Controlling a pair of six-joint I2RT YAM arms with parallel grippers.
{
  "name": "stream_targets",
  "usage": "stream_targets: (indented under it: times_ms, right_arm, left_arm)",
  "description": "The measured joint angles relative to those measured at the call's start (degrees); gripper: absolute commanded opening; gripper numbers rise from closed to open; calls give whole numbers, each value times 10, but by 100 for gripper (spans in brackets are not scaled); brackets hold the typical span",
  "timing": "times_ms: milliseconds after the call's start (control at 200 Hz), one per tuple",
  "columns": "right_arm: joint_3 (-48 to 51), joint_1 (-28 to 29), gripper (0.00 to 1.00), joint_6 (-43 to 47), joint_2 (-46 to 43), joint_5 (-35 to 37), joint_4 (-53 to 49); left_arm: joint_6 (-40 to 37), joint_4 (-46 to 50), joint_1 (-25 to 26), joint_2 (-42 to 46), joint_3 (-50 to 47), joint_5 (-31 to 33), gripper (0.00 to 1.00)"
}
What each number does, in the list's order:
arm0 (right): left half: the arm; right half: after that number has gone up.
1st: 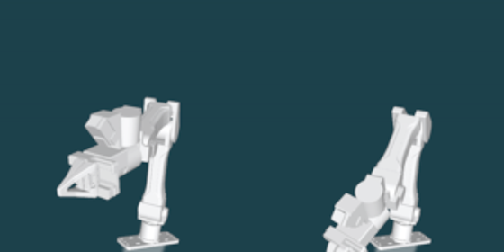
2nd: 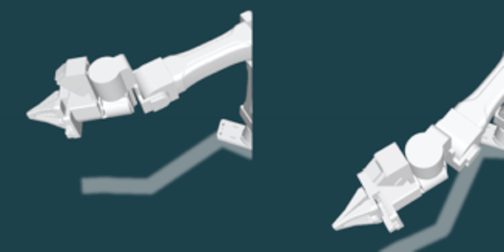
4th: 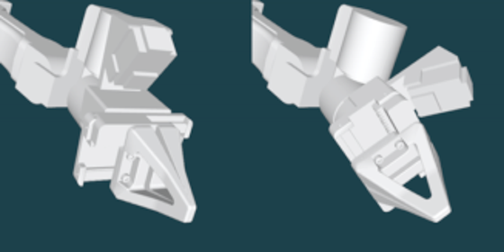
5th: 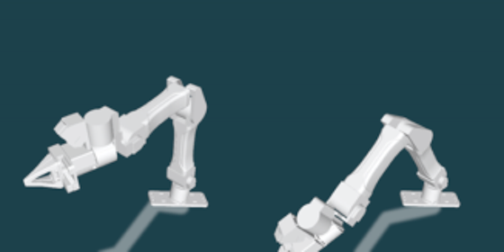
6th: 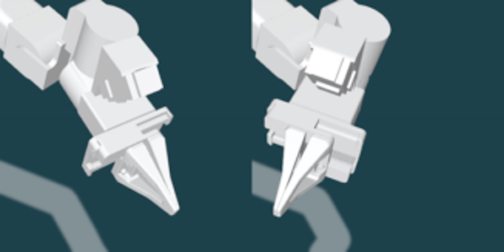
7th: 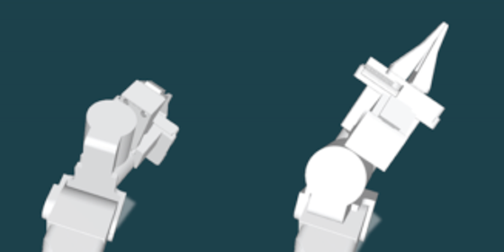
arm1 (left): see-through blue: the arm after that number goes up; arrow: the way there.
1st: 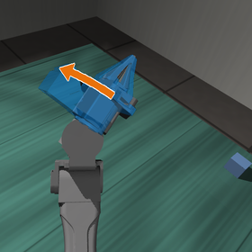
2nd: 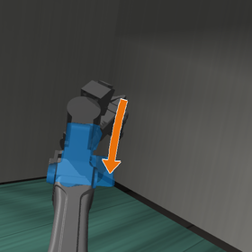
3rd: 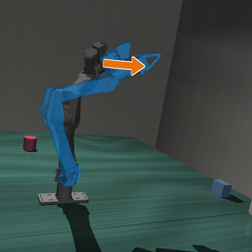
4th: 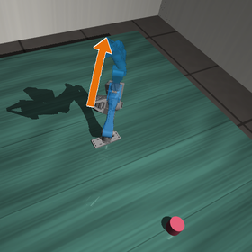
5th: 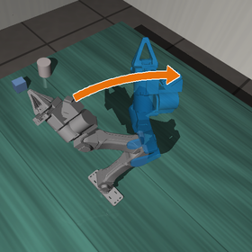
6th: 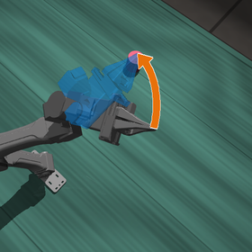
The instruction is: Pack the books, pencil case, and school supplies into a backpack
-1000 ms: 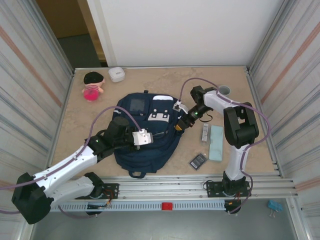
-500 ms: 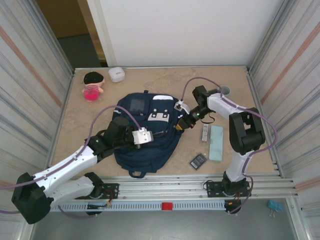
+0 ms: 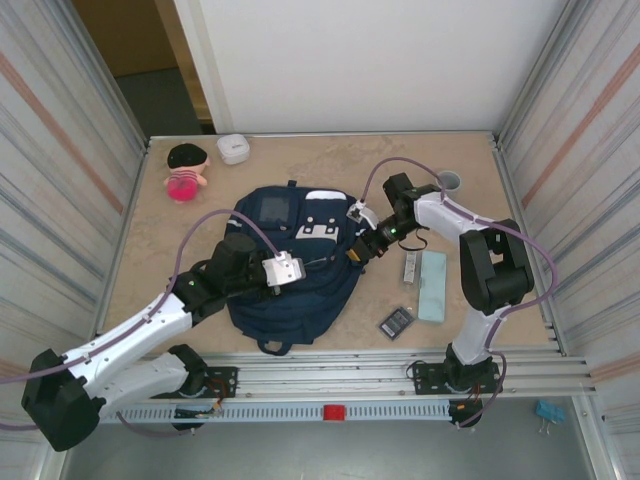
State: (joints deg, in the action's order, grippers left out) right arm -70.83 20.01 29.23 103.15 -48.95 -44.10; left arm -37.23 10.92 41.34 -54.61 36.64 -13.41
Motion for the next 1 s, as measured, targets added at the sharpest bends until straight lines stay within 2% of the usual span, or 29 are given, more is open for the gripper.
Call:
stream_targets:
  times_ms: [85,231,371,471,692,1002]
  right_arm:
    - [5,0,26,-3,0,-4,5]
    - [18,0,27,-6,0,-18,11]
    - [26,0,7,-11,0,-23,19]
    - [31,0,0,-25,-5,-25,23]
    - [60,-1,0,-76,-69,-22,54]
    - [76,21,0,-162,-142,-37,57]
  left_arm:
    - [0,-1,0,0,0,1,0]
    - [3,-2,0,0,0,2,0]
    - [10,-6,0,0,0,4,0]
    - [19,-6,0,0,0,15,0]
    - [43,-20,13,-2,8,63,0]
    - [51,-42,56,-55,41,178,0]
